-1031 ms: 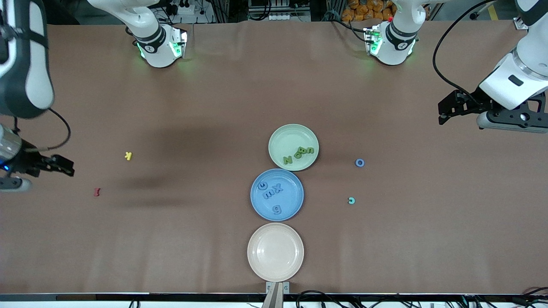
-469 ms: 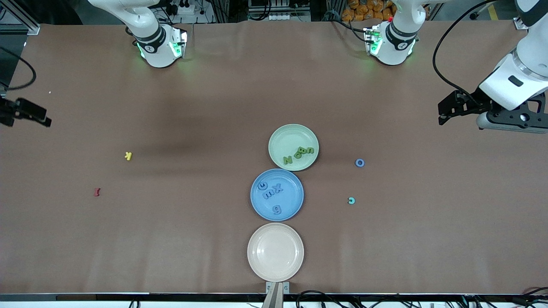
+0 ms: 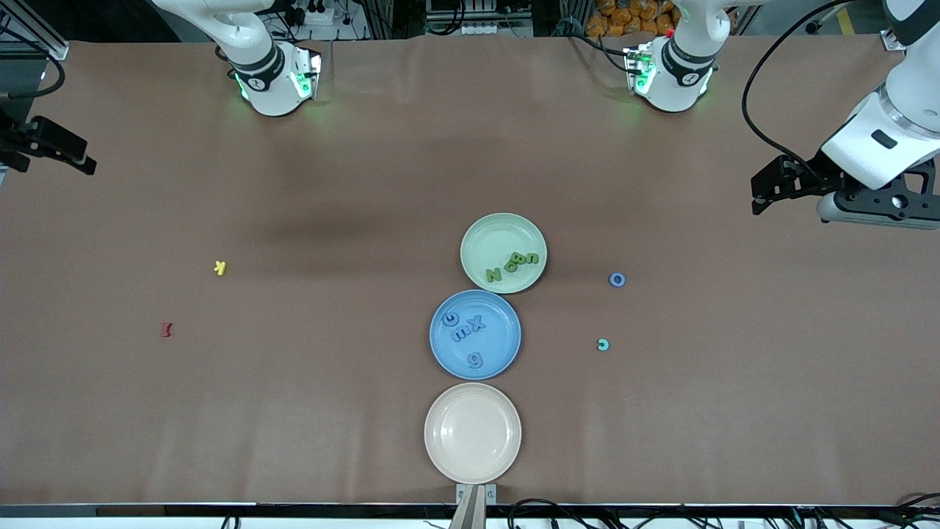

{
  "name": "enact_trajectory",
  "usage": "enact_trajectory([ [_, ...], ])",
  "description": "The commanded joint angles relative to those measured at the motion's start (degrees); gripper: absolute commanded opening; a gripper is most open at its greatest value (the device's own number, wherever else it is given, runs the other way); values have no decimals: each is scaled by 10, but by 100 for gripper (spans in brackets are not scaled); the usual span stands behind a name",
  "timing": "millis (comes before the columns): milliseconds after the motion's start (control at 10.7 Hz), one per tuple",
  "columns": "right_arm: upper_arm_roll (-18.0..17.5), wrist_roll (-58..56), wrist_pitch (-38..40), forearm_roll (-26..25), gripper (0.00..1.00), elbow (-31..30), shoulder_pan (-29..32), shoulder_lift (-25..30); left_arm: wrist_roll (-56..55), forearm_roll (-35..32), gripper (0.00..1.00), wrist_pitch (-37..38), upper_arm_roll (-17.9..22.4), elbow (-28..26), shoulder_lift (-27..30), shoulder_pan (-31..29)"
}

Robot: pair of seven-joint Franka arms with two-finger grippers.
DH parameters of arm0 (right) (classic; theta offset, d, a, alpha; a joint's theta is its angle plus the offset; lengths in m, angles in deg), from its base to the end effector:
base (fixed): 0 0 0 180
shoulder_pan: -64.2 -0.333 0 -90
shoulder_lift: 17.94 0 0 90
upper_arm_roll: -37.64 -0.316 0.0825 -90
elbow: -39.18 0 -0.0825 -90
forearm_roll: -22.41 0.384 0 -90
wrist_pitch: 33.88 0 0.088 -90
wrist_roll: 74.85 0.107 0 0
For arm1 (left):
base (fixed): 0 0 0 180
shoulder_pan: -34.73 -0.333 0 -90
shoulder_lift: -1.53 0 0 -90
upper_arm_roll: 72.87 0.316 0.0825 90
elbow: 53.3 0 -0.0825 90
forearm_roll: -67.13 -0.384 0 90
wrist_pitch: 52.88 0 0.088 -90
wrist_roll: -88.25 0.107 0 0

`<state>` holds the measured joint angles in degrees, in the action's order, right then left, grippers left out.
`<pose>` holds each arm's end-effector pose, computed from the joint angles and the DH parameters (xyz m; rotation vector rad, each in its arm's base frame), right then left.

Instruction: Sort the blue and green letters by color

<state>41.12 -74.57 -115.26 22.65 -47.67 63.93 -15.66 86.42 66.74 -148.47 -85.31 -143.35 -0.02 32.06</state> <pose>0.5254 -0.0297 0.6587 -3.1310 0.0944 0.0870 0.5643 -0.0948 0.6181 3.1260 -0.2172 0.1097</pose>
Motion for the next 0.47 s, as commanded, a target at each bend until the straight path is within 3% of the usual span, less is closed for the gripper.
enact_trajectory([
  [0, -26, 12, -4, 0, 100, -5, 17, -18, 6, 10, 100, -3, -1, -2, 5, -4],
  [188, -26, 13, -50, -1, 100, -32, 16, -17, 6, 10, 100, -4, -1, -2, 5, -4],
  [375, -24, 14, -55, -1, 100, -17, 15, -18, 6, 10, 100, -4, -1, -2, 5, -5],
])
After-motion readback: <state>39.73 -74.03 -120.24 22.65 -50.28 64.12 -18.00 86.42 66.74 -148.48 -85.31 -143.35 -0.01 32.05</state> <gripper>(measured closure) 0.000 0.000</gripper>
